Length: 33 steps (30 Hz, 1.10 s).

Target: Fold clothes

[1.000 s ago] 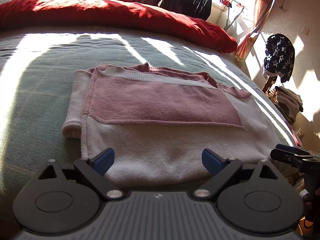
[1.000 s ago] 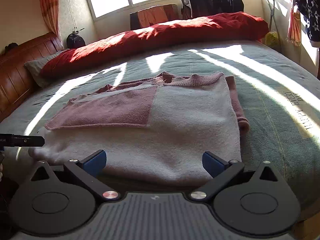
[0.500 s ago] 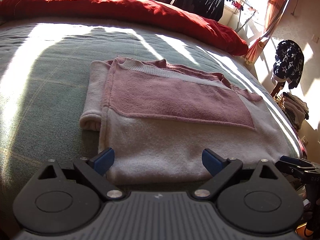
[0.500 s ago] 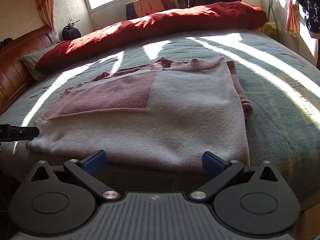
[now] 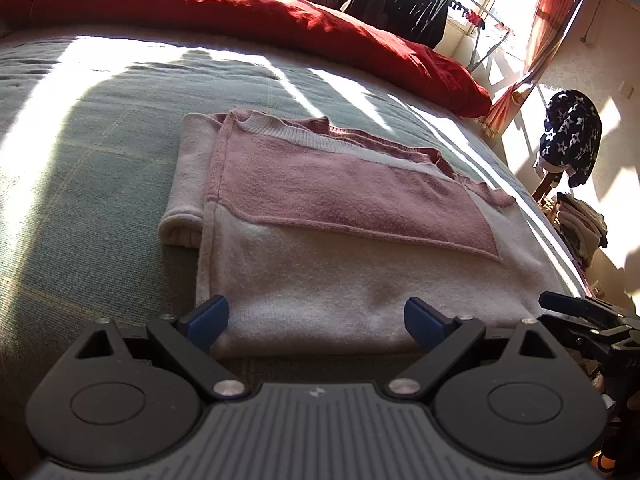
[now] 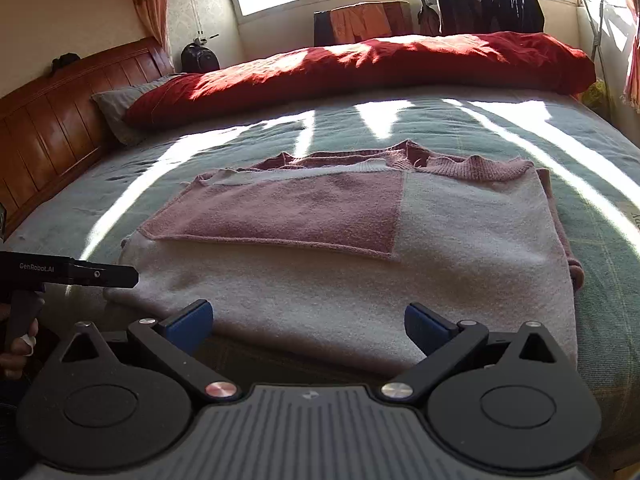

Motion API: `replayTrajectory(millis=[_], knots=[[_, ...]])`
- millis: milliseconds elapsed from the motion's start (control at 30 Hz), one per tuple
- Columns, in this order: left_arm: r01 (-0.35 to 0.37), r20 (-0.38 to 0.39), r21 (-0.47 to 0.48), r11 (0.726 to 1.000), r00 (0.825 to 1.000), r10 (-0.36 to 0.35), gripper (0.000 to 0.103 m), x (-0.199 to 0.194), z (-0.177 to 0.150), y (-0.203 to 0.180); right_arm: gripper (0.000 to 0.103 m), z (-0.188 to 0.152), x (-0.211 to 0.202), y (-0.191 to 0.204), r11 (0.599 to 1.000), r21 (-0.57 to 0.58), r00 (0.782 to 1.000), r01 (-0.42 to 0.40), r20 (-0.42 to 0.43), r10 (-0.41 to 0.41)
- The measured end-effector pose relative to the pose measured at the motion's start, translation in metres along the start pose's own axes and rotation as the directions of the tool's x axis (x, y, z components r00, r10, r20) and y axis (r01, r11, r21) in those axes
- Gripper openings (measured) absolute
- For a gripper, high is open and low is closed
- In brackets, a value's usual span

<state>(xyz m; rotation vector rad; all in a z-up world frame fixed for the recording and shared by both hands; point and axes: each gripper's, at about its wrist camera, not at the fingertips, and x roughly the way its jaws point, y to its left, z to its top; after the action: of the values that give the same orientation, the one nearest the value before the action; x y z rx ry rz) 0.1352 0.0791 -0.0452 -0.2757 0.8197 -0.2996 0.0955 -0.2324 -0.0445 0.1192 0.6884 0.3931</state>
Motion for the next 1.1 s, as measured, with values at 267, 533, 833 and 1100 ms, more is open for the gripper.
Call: replayTrajectory(millis=[267,533,833,1100], knots=[[0.006,0.021,0.037,0.999,1.000,-0.007,0.095,-0.010,0.016,-0.002,0.103,-0.014,0.024,-0.001,0.999,0.028,0.997,0.028,-0.078,-0.026],[0.029,0.038,0.071,0.997,0.999,-0.032,0.095,-0.004,0.066,0.014,0.103,-0.011,0.019,-0.006,0.997,0.073,0.998,0.017,-0.064,-0.013],[-0.035,-0.056,0.090,0.995,0.998,0.040,0.095,0.029,0.095,0.043,0.103,0.007,0.011,-0.015,0.990,0.141,1.000,0.023,-0.007,-0.022],[-0.037,-0.066,0.044,0.998,0.997,0.040,0.095,0.043,0.104,0.070,0.103,0.020,0.022,-0.012,0.990,0.124,0.997,0.072,-0.020,-0.070]])
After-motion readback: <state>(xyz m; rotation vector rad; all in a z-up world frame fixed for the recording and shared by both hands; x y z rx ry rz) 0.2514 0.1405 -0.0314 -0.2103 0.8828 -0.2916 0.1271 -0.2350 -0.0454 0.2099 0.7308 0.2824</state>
